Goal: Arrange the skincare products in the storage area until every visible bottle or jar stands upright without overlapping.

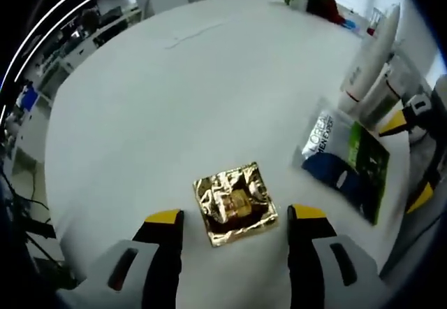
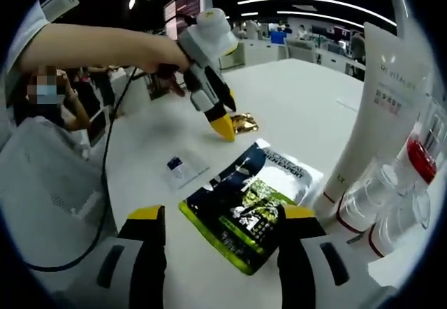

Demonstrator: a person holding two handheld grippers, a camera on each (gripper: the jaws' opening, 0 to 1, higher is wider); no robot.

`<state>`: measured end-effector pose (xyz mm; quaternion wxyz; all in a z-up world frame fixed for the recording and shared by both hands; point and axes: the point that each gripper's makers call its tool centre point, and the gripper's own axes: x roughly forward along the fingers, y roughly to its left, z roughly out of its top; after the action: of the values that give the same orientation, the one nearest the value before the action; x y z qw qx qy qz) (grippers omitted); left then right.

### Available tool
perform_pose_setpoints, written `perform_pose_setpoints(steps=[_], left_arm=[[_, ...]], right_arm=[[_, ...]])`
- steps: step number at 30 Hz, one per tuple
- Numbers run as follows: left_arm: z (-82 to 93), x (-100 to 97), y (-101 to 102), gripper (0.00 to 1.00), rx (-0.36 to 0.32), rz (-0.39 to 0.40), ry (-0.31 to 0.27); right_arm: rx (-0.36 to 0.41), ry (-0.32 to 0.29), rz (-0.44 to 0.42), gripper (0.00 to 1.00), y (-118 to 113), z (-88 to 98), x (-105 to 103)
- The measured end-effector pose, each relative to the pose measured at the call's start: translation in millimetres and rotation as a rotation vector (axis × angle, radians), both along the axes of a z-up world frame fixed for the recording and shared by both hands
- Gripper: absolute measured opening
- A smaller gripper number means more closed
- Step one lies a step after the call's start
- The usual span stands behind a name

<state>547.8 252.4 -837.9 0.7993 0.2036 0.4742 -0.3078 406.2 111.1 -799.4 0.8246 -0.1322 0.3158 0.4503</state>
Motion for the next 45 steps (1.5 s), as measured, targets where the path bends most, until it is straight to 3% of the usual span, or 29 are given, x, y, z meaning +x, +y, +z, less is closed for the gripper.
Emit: perform_pose_setpoints(steps=[2,4,5,22,27,34,41,44,45], left_arm=[[-0.2,0.5,-1.3,0.59,-0.001,-0.001,0.009],[1.3,-2.3,-2.6,0.45,-0.011,-0.011,0.008],[-0.2,-3.6,-5.1,0.43,-0.029,-0.024,0.01],[12.3,-11.5,-11.1,0.43,-0.008,-0.096,-0.006],[20.2,-16.6,-16.1,0.43,0.008,-0.15,-0.029],[41.1,-29.6,-26.9,0.43,-0.025,-0.196,-0.065],[61.5,-44.8,-35.8,0.43,-0.033,-0.227,-0.094],[70.5,-54.7,-42.7,0.43,-0.026,-0.266,-0.104],[73.6,-59.2,-45.8,0.43,-0.02,-0.274,-0.106]], right_arm=[[0.001,0.0,-0.004,0.65,-0.4,0.2,0.2],[0.002,0.0,-0.005,0.65,-0.8,0.7,0.7],[0.004,0.0,-0.006,0.65,-0.7,1.2,1.2],[0.031,-0.012,-0.004,0.66,1.5,10.1,3.2],[0.096,0.013,-0.019,0.67,7.5,18.4,3.0],[0.179,0.053,-0.062,0.65,11.1,30.5,7.5],[0.217,0.043,-0.068,0.57,7.0,45.6,11.9],[0.247,0.042,-0.055,0.48,6.4,54.6,12.7],[0.294,0.06,-0.043,0.43,9.4,61.8,11.1]])
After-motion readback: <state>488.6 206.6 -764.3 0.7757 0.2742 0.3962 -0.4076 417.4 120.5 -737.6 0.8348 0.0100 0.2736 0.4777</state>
